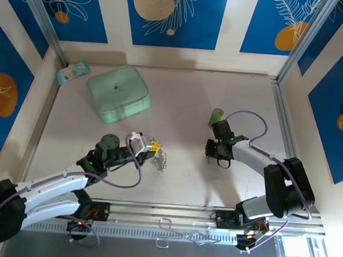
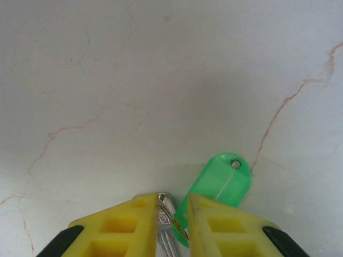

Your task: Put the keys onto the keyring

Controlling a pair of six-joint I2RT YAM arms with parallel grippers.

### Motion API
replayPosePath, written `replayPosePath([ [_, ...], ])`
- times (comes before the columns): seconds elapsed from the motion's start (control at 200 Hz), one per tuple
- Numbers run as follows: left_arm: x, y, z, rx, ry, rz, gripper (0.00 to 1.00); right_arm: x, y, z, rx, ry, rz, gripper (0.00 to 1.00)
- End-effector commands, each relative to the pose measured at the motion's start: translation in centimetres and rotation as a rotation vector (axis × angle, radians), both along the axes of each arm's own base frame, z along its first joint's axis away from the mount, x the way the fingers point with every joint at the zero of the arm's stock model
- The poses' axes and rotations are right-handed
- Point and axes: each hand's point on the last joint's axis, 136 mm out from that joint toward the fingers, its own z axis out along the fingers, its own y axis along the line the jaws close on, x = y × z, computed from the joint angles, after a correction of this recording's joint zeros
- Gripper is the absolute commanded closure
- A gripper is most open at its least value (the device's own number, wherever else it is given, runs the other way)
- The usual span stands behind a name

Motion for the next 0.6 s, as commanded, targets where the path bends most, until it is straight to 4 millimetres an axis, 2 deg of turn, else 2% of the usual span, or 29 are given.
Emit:
replayPosePath([
  [0.0, 0.1, -0.2, 1.4, -0.021, -0.039, -0.008, 1.00, -0.3, 0.7, 0.8, 0.022, 0.012, 0.014, 0.80],
  [0.14, 0.0, -0.2, 1.4, -0.017, -0.041, -0.008, 1.00, -0.7, 0.7, 0.9, 0.015, 0.027, 0.022, 0.84],
  [0.305, 0.0, -0.1, 1.4, -0.014, -0.046, -0.007, 1.00, -0.7, 0.5, 1.1, 0.000, 0.026, 0.030, 0.96],
  [0.405, 0.0, -0.1, 1.5, -0.013, -0.050, -0.007, 1.00, -1.0, 0.8, 1.5, -0.006, 0.022, 0.051, 1.00],
  [0.535, 0.0, 0.0, 1.4, -0.009, -0.053, -0.004, 1.00, -1.7, 1.8, 2.5, -0.016, -0.004, 0.123, 1.00],
  [0.595, 0.0, 0.1, 1.4, -0.009, -0.054, 0.001, 1.00, -2.1, 2.9, 3.3, -0.011, -0.043, 0.189, 1.00],
])
